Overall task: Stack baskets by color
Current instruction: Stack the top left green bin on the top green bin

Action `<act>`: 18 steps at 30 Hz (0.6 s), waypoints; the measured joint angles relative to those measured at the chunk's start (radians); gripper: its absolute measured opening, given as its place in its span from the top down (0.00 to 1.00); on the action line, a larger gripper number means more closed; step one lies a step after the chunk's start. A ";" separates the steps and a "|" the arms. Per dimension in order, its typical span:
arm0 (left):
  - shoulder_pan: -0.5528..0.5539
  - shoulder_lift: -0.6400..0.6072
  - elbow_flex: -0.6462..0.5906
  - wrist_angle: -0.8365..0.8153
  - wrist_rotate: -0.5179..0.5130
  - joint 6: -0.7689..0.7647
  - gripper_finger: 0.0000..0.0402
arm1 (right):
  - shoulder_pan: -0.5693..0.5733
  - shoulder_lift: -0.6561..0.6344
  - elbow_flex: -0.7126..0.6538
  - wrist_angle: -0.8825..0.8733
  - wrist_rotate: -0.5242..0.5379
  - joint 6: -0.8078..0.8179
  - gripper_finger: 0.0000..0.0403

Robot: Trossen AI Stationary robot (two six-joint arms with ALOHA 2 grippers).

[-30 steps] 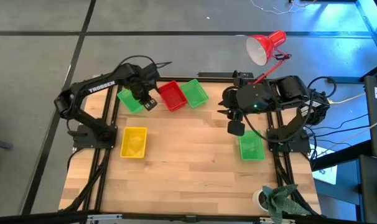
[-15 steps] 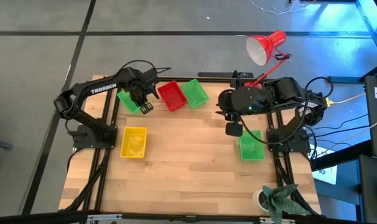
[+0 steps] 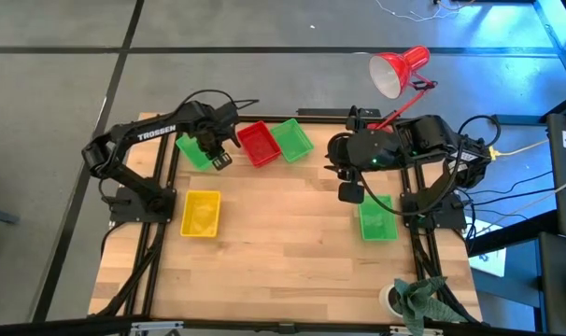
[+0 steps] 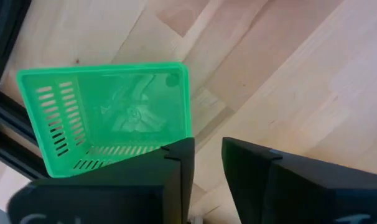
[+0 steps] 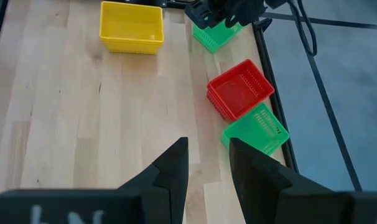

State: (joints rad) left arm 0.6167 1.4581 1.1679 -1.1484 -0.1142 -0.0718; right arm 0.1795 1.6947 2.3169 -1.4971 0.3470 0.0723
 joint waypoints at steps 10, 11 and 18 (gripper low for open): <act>0.028 0.093 0.000 0.043 -0.054 0.055 0.80 | 0.000 0.000 0.000 -0.001 0.000 -0.002 0.71; 0.035 0.106 0.000 0.053 -0.055 0.056 0.80 | 0.000 0.000 0.000 -0.003 0.000 -0.002 0.71; 0.071 0.181 0.000 0.070 -0.056 0.059 0.80 | 0.000 0.000 0.000 -0.006 0.000 -0.002 0.71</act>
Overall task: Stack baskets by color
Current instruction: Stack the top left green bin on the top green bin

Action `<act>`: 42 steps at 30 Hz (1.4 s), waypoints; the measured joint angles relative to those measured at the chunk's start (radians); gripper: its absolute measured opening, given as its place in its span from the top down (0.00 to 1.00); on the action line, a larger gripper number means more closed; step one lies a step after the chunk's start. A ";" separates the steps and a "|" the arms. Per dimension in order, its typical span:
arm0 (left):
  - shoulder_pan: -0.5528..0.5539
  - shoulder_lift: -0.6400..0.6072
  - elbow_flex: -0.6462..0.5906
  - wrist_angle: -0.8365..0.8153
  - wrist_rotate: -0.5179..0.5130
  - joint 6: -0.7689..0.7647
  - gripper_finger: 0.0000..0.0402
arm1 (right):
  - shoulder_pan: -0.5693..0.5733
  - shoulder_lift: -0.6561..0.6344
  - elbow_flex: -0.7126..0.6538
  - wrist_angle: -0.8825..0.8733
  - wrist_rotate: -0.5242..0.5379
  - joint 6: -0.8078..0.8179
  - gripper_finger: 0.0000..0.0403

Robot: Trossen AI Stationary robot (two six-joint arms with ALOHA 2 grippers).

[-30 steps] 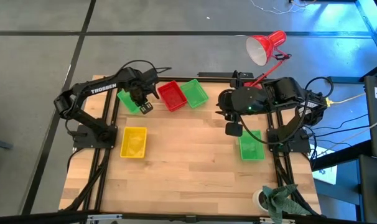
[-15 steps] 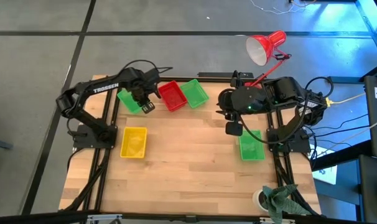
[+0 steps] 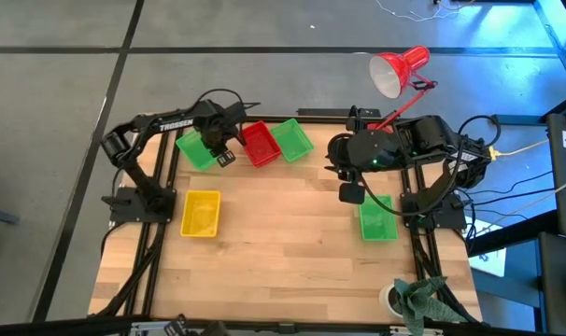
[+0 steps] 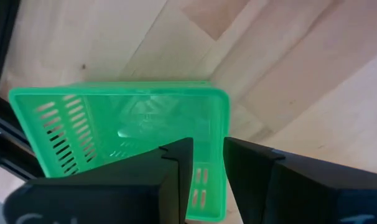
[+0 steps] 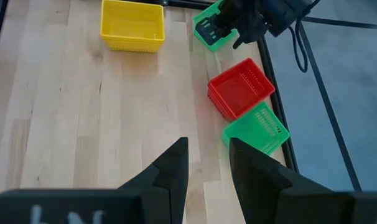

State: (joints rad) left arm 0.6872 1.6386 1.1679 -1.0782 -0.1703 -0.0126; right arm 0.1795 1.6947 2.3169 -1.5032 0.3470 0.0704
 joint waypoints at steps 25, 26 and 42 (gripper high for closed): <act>0.027 0.035 0.000 0.021 0.082 0.048 0.80 | 0.000 0.000 0.000 -0.002 0.001 0.000 0.71; 0.027 0.035 0.000 0.021 0.097 0.048 0.80 | 0.000 0.000 0.000 -0.002 0.002 0.003 0.71; 0.027 0.036 -0.111 0.118 0.065 0.050 0.80 | 0.000 0.000 -0.001 -0.002 0.002 0.003 0.71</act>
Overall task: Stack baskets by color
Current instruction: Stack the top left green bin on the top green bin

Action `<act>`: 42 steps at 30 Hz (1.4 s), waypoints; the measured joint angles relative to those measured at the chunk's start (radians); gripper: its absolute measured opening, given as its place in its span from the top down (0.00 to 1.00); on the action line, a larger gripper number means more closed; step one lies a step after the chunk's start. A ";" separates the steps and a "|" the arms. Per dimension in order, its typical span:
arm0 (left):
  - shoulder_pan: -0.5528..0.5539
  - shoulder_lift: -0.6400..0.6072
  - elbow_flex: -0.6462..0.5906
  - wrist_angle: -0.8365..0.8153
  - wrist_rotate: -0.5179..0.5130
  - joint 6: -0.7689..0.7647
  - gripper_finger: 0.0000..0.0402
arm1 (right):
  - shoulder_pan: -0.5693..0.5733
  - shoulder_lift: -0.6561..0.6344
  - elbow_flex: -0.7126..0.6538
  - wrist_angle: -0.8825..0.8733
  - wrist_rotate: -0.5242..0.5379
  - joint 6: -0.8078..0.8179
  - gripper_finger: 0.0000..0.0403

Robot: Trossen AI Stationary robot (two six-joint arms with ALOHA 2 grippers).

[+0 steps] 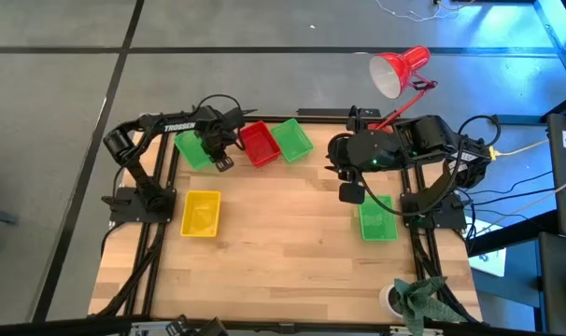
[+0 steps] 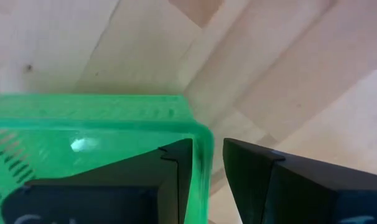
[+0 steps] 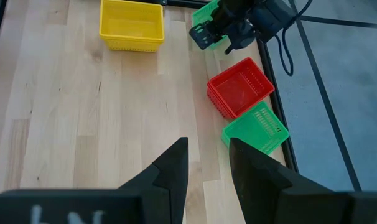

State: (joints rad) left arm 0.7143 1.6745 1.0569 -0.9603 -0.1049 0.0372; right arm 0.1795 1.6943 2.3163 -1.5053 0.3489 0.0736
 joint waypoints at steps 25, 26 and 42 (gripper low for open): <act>-0.010 0.001 0.113 -0.153 -0.141 0.071 0.99 | -0.039 0.000 0.000 -0.006 -0.002 0.003 0.71; -0.011 -0.004 0.142 -0.184 -0.141 0.070 0.99 | -0.039 0.000 0.000 -0.007 -0.001 0.005 0.71; -0.240 0.019 0.799 -0.255 -0.107 -0.084 1.00 | -0.046 -0.021 0.000 -0.067 0.231 0.210 0.71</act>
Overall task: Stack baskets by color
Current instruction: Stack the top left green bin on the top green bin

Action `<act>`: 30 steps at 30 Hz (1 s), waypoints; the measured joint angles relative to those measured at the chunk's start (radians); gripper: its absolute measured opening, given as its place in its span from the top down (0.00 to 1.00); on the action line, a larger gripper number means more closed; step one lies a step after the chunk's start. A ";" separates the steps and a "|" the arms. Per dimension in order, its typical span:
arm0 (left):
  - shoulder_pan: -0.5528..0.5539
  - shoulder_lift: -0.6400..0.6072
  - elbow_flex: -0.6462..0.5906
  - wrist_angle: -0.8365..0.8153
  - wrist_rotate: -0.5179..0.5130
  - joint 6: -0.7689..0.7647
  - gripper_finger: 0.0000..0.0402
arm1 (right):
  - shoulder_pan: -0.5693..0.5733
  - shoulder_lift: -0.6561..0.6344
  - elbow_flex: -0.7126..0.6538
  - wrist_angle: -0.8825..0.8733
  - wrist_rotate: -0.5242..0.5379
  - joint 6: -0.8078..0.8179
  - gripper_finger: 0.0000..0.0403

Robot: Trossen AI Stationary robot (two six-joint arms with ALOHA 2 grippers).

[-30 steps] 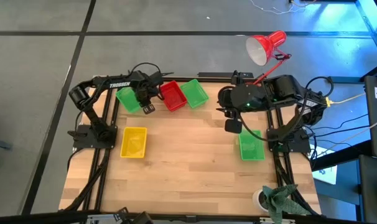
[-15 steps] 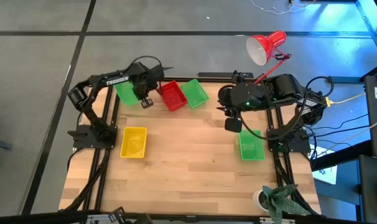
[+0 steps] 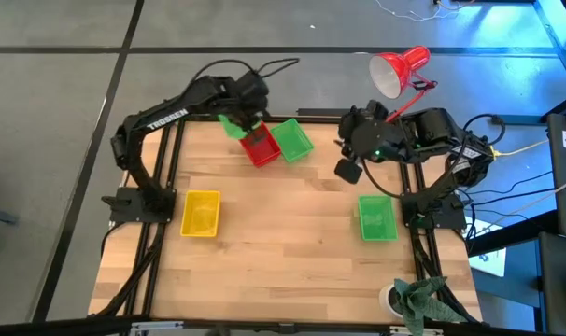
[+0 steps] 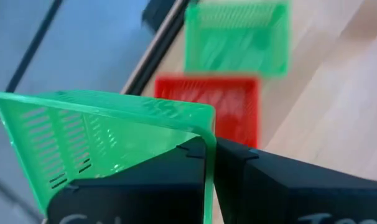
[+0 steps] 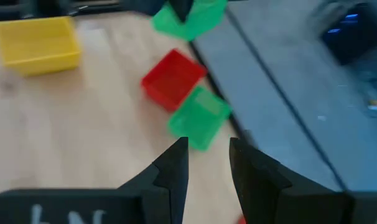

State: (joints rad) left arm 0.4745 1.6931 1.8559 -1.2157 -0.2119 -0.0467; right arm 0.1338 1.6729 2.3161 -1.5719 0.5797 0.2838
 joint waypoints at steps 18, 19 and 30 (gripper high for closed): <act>-0.156 0.382 0.289 0.252 0.141 0.001 1.00 | 0.000 -0.024 0.000 0.001 0.132 0.022 0.71; -0.158 0.399 0.289 0.252 0.133 0.000 1.00 | 0.000 -0.025 0.000 0.001 0.128 0.022 0.71; -0.157 0.525 0.289 0.248 0.066 -0.003 1.00 | 0.000 -0.045 0.000 0.001 0.126 0.003 0.71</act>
State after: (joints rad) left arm 0.3176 2.2178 2.1448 -0.9682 -0.1462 -0.0494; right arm 0.1337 1.6276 2.3161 -1.5710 0.7058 0.2864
